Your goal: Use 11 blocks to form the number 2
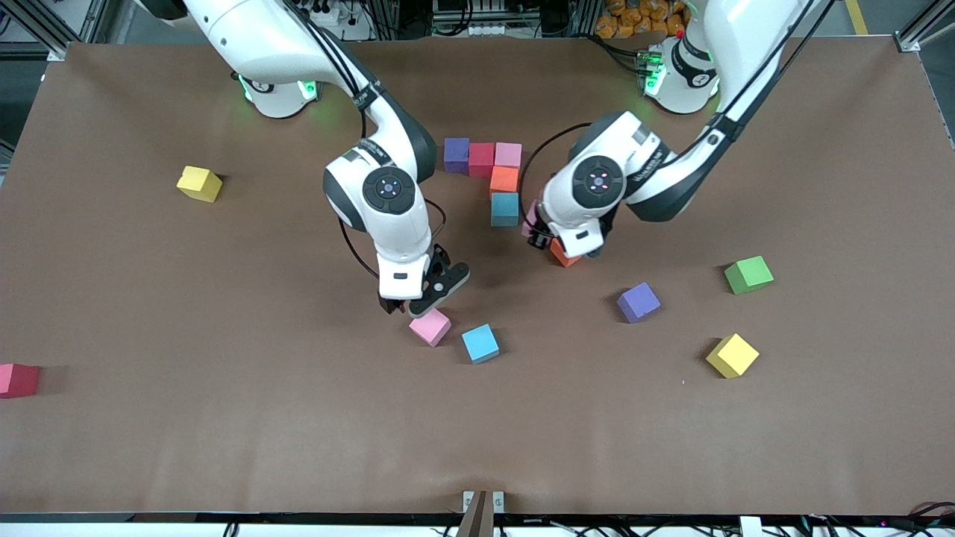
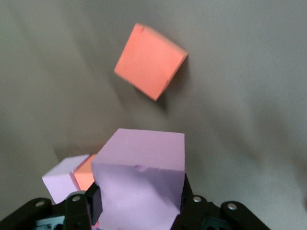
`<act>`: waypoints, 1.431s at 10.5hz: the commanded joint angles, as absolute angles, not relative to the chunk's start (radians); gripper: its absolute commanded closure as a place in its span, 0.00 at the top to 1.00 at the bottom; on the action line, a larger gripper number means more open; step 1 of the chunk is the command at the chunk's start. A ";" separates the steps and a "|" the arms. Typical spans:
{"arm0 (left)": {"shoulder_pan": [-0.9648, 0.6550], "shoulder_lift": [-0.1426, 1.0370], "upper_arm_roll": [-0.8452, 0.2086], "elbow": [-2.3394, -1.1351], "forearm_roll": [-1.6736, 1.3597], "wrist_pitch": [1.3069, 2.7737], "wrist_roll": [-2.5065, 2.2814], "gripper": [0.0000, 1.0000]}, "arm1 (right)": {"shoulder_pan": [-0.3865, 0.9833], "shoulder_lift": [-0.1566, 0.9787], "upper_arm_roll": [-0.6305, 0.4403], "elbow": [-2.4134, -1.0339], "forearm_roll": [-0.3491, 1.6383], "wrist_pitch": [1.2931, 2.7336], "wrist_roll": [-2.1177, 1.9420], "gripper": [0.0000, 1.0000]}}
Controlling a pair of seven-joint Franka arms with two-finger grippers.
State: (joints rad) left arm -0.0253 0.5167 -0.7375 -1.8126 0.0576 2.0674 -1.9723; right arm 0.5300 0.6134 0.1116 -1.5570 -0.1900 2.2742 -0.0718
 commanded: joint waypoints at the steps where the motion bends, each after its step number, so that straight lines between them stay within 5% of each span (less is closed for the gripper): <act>1: -0.092 0.555 -0.733 -1.767 0.058 2.068 -2.093 0.00 | 0.515 0.661 0.130 -1.526 -0.201 2.321 -0.089 1.00; 11: -0.449 0.658 -0.487 -1.611 0.055 2.105 -2.467 0.00 | 0.469 0.755 0.129 -1.522 -0.141 2.551 -0.081 1.00; 15: -0.474 0.689 -0.485 -1.588 0.055 2.117 -2.465 0.00 | 0.468 0.799 0.126 -1.526 -0.135 2.612 -0.123 1.00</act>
State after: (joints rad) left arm -0.4554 0.6765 -0.4960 -1.6163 0.0576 2.1158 -2.4440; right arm 0.4774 0.7662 0.1170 -1.5504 -0.1547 2.5890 -0.0906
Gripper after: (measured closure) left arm 0.383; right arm 0.000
